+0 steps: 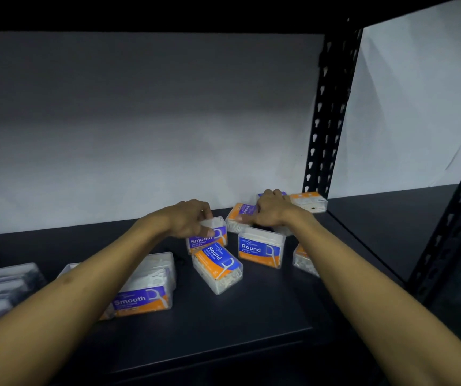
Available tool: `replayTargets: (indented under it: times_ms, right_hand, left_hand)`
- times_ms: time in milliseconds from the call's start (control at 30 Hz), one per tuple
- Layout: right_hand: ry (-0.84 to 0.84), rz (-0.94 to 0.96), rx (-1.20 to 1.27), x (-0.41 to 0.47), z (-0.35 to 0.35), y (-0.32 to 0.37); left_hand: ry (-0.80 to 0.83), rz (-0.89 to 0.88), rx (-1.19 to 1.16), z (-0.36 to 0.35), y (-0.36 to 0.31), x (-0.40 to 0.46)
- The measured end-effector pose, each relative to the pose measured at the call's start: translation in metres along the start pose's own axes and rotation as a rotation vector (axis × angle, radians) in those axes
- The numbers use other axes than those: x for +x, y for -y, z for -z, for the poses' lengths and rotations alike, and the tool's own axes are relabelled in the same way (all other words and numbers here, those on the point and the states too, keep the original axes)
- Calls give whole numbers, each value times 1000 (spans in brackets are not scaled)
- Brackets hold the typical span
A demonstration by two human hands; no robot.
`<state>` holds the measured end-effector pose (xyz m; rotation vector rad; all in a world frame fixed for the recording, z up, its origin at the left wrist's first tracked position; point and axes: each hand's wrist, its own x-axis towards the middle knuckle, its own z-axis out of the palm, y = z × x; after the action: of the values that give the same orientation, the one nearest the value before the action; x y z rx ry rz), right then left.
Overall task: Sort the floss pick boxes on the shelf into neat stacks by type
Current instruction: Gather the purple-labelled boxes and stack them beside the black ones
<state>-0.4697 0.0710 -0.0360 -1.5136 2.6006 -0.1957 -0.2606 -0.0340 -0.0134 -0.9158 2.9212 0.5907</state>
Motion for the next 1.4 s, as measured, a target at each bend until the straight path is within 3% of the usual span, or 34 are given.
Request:
replayTargets:
  times_ms: [133,300,500,833,1167,1400]
  right_hand:
    - [34,-69,87,13,-2,21]
    - [-39,115,414,9,-6,32]
    - [-146,166,481,0,2,44]
    - [-91,351,442,-31,10,89]
    - [-41,335,156,-38,-13,147]
    - [34,412,122,-39,-12,173]
  left_hand:
    - [-24,-49,-29,-1,5,-5]
    - [-88,-34,-75,9,21,-16]
    - [-95,9,-88,26,38,-40]
    - [-117,-2,-107,46,66,-79]
    - [-185,38,-123,50,121,-112]
    - [-203,35,-166,50,142,-124]
